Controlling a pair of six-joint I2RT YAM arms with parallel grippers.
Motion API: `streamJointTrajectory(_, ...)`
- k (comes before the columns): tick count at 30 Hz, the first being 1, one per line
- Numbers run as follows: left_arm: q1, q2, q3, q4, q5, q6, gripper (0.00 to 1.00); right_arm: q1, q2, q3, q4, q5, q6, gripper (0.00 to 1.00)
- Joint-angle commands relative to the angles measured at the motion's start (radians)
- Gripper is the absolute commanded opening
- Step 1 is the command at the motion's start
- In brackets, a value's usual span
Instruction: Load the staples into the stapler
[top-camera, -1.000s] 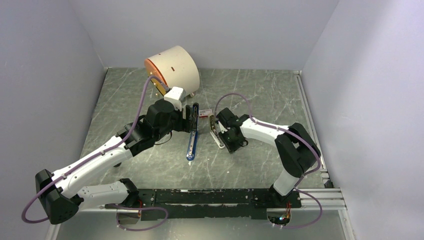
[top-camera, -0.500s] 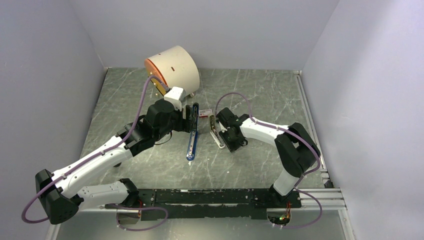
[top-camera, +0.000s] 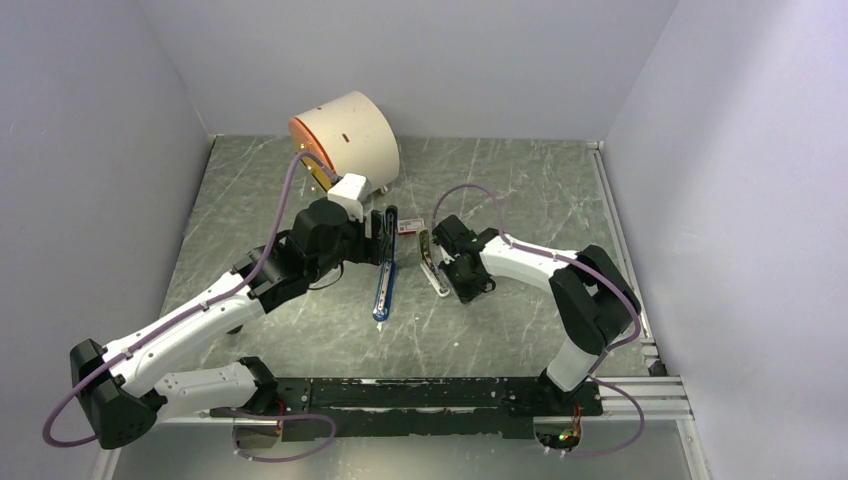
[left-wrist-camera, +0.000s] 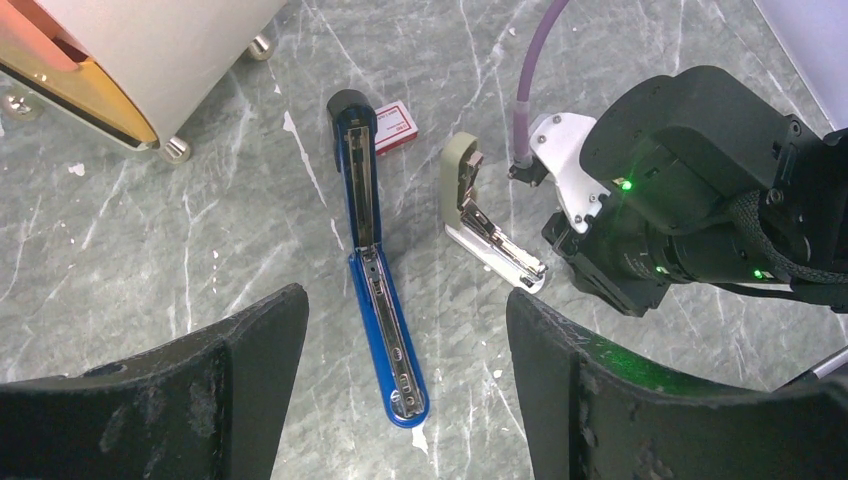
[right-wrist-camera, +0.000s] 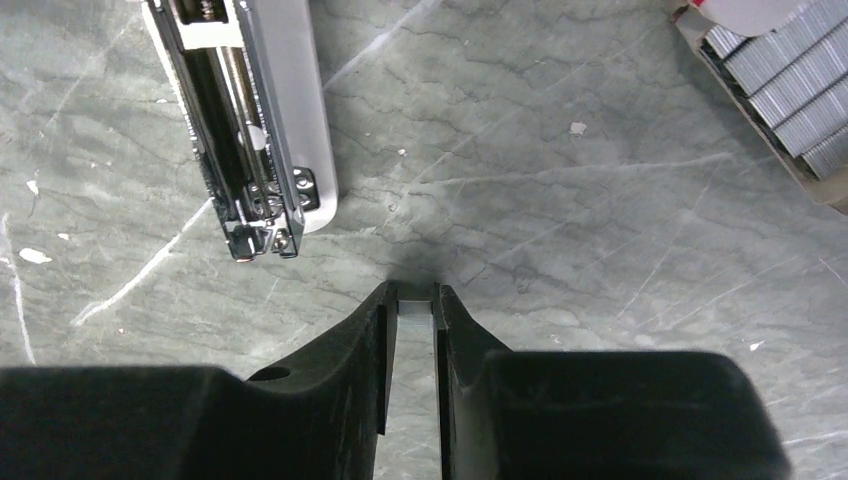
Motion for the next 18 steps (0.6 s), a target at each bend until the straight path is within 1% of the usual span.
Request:
streamJointTrajectory(1,0.0,-0.036,0.005,-0.006,0.012,-0.004,0.77,-0.004,-0.014,0.02,0.008,0.06,0.053,0.23)
streamJointTrajectory(8,0.001,-0.099,0.012,-0.012,0.09,-0.039,0.77,-0.009,-0.042,0.04,0.078,0.147,0.131,0.23)
streamJointTrajectory(15,0.001,-0.156,0.022,-0.019,0.097,-0.035,0.78,-0.029,-0.036,0.016,0.213,0.175,0.236,0.23)
streamJointTrajectory(18,0.001,-0.166,0.027,-0.021,0.085,-0.032,0.78,-0.028,-0.042,-0.005,0.23,0.172,0.262,0.23)
